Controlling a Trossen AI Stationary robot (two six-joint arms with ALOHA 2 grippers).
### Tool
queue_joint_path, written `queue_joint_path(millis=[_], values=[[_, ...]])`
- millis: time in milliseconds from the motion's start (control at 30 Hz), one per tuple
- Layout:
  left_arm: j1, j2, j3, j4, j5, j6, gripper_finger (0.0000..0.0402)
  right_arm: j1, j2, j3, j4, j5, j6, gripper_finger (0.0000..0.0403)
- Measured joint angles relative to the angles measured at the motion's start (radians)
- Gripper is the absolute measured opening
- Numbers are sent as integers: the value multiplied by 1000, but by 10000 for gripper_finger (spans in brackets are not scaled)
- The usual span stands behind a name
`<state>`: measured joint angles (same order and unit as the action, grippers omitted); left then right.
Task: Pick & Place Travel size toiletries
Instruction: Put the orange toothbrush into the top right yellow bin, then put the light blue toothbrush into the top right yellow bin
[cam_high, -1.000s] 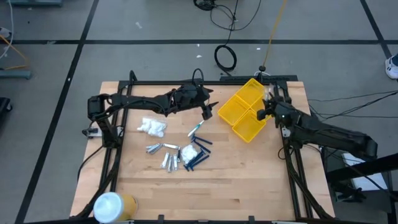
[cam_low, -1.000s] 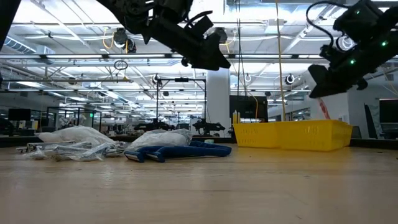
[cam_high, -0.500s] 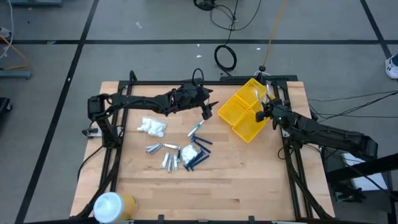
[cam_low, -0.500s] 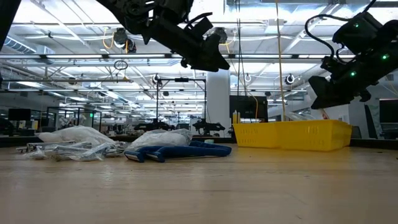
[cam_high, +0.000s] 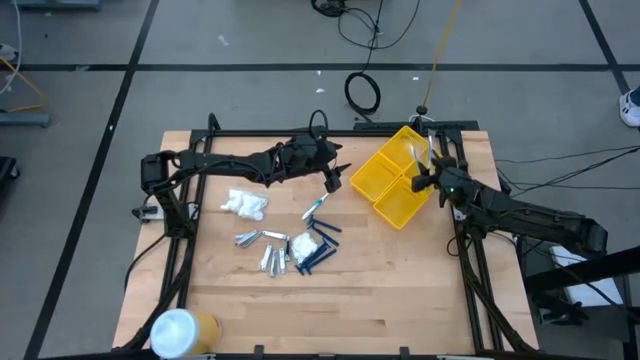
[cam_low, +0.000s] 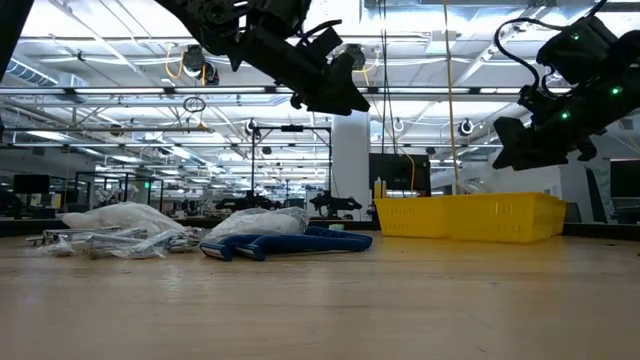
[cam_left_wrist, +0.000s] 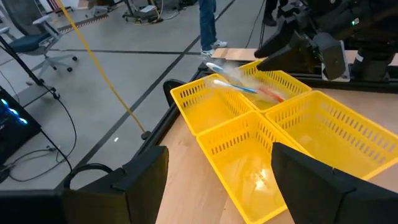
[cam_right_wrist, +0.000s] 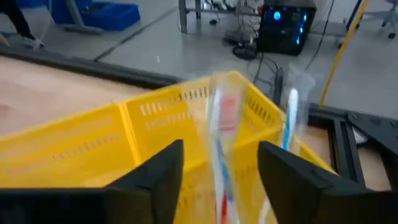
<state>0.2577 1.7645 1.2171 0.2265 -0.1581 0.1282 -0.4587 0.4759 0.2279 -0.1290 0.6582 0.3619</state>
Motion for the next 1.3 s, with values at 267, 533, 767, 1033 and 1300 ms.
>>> queue_joint_path(millis=[267,533,767,1033,1300], values=[[0,1,0,-22,0,-3,279,-1,32,0,268,-100,-63,259],[0,1,0,-9,0,-7,269,-80,312,0,409,-244,-57,232],[-3,1,0,-22,0,-36,269,-180,520,1,528,-239,-139,208],[-5,1,0,-22,0,-29,269,-254,508,5,506,-238,-193,189],[-4,1,0,-22,0,-28,269,-239,349,5,519,-327,-261,175]])
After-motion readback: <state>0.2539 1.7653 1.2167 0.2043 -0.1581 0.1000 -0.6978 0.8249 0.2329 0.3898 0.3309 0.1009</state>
